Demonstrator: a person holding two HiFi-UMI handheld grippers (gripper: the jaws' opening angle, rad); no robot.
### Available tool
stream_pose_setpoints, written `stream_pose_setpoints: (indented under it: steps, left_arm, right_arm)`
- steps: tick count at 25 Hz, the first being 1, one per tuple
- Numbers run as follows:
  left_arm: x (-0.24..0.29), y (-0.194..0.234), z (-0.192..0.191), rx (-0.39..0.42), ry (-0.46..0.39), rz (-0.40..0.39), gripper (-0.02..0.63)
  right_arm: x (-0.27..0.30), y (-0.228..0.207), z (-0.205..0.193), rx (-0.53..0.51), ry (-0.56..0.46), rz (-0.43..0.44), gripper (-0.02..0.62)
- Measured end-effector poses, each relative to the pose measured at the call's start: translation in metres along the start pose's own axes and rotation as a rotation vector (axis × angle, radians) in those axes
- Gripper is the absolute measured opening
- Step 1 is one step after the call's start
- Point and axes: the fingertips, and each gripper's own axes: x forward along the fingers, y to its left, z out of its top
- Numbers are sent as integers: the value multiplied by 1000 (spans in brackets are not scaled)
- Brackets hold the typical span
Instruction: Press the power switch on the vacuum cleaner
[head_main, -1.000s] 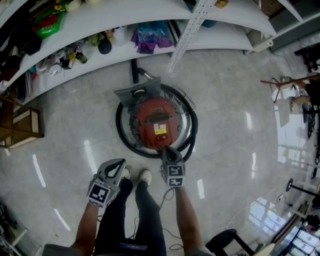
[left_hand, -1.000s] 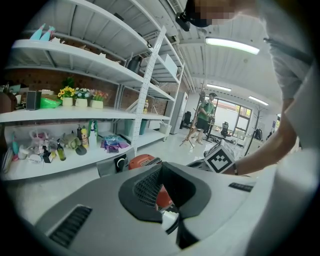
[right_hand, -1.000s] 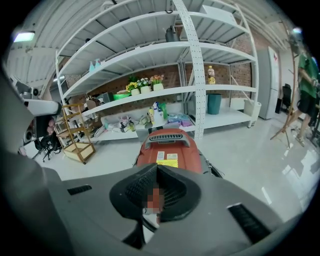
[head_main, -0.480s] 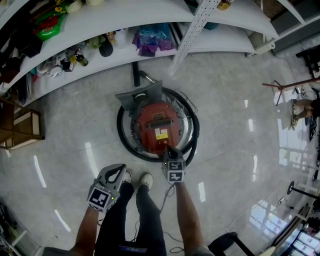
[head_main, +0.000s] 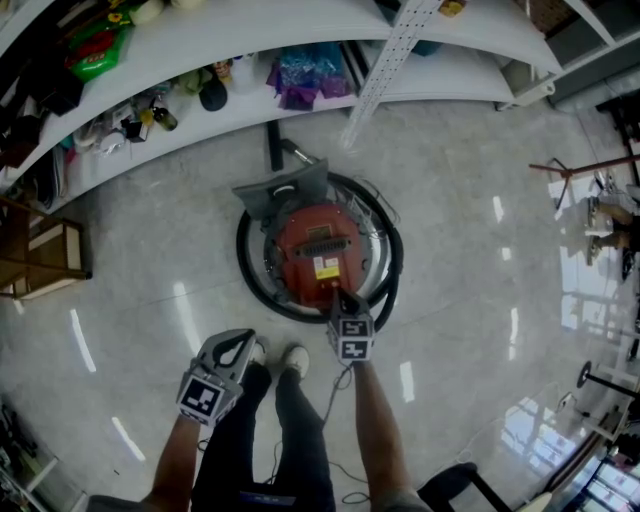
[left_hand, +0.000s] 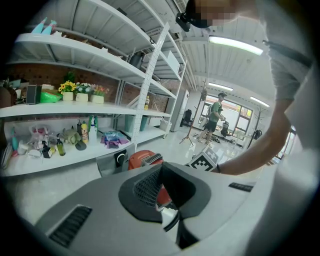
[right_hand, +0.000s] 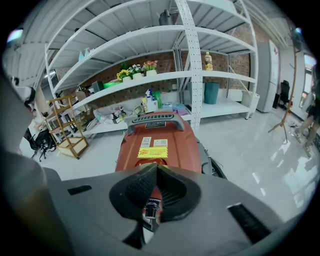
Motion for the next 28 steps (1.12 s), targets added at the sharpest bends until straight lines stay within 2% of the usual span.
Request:
stream_pose_setpoints:
  steps: [28]
  left_arm:
    - [5, 0, -10, -17, 9, -8, 8]
  right_arm:
    - [6, -6, -4, 15, 22, 2, 17]
